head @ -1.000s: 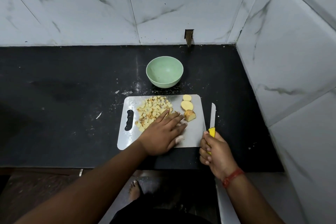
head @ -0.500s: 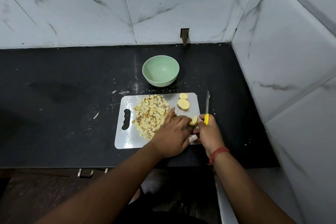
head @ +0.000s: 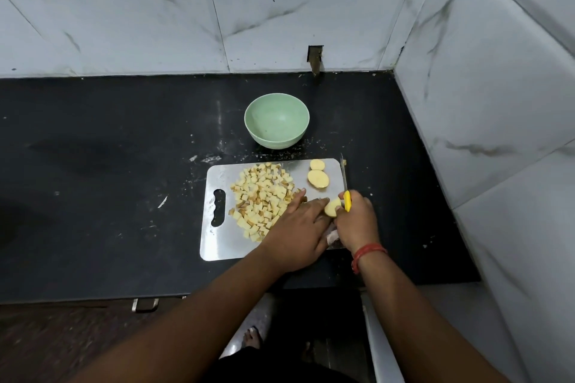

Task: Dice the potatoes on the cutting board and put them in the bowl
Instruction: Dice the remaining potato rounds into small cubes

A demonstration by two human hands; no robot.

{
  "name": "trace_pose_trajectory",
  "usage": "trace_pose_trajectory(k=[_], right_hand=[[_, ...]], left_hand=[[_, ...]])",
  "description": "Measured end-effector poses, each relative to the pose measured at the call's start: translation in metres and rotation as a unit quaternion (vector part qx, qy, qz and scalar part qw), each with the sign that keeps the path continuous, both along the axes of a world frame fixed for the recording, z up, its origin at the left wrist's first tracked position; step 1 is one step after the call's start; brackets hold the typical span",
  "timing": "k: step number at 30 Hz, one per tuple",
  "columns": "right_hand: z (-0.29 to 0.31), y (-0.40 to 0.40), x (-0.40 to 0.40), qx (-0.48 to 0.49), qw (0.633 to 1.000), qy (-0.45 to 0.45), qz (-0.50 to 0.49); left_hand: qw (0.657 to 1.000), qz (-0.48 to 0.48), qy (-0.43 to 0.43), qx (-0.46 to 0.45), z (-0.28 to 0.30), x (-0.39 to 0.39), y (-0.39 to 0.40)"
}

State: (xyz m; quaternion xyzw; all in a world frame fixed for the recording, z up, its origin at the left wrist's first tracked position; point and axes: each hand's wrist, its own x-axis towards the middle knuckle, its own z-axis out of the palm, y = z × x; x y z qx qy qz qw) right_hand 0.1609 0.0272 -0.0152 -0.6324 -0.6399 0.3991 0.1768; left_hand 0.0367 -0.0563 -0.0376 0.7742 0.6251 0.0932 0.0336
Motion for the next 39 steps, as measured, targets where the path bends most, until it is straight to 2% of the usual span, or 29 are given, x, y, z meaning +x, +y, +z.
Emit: trace_pose_trajectory(k=[6,13,18,24,30,32,35,39], right_hand=[[0.006,-0.004,-0.008,0.012,1.0,-0.004,-0.025],[0.01,-0.003,-0.016,0.023,0.998,0.004,-0.065],[0.006,0.001,-0.013,-0.011,0.997,0.034,-0.071],[0.015,0.004,-0.013,-0.049,0.995,0.078,-0.044],[0.02,0.013,-0.004,-0.076,0.989,0.122,-0.031],[0.018,0.015,-0.003,-0.079,0.986,0.143,-0.046],[0.017,0.019,0.0,-0.084,0.981,0.16,-0.067],[0.017,0.023,0.007,-0.087,0.972,0.192,-0.102]], left_hand=[[1.0,-0.008,-0.017,-0.006,0.002,0.0,0.0],[0.991,0.011,-0.123,-0.049,0.016,0.002,0.002],[0.988,0.017,-0.123,-0.091,0.015,0.001,0.004],[0.992,0.023,-0.102,-0.07,0.007,0.006,0.012],[0.991,0.024,-0.119,-0.048,0.011,0.014,0.012],[0.995,0.031,-0.097,-0.006,0.009,0.013,0.008],[0.998,0.016,-0.008,0.061,0.005,0.01,0.003],[0.997,-0.033,0.057,0.049,-0.007,0.005,0.006]])
